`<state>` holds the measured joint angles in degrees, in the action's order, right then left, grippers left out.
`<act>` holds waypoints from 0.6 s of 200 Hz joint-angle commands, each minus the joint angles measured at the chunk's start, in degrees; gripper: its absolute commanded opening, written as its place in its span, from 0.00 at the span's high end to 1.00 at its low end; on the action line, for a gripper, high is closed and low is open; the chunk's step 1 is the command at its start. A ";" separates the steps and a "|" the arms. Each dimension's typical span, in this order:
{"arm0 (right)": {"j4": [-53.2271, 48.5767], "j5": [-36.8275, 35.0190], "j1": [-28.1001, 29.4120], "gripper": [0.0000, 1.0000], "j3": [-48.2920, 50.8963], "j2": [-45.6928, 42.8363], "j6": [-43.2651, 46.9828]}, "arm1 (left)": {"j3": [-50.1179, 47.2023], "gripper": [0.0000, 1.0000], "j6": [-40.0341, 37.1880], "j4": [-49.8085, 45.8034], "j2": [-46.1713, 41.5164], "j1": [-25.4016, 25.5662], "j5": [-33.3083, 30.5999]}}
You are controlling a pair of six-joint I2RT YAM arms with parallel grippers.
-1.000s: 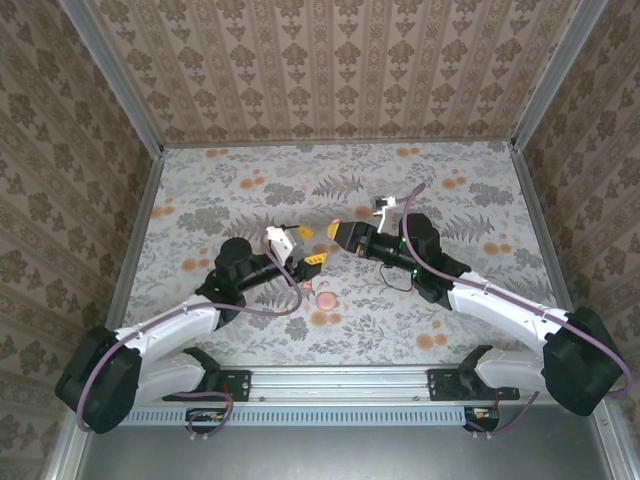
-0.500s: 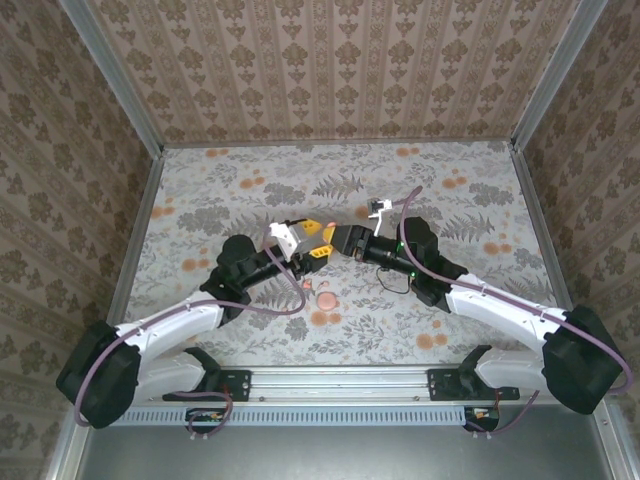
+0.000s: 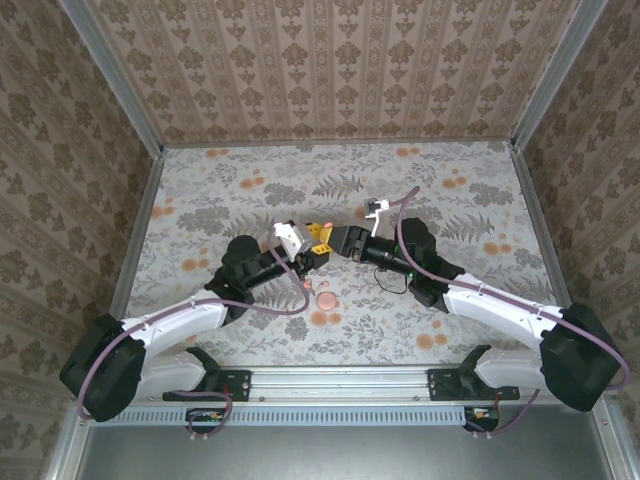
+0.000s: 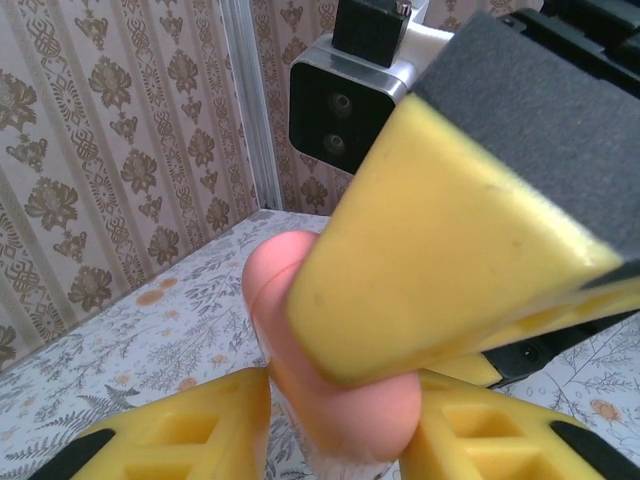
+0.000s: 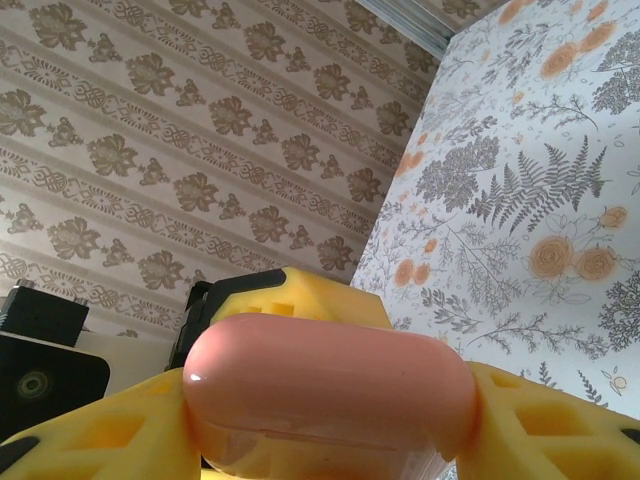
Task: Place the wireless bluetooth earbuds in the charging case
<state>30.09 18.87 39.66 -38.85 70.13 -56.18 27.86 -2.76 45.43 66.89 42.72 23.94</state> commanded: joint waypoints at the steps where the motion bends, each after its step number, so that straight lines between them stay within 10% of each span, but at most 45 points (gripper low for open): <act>1: 1.47 1.00 0.59 0.43 0.71 0.19 -0.42 | 2.31 0.70 2.21 2.08 -1.32 0.16 -0.31; 57: -5.90 -3.31 0.27 0.18 0.60 -5.04 6.84 | 2.34 0.81 6.35 1.61 -1.46 -0.66 0.35; 120: -12.21 2.27 -5.53 0.23 -0.15 -12.91 24.27 | 3.03 0.83 14.12 2.92 -1.29 -5.45 11.30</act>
<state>21.50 17.23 36.47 -38.48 59.61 -42.52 28.58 6.83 45.76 66.59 38.20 28.23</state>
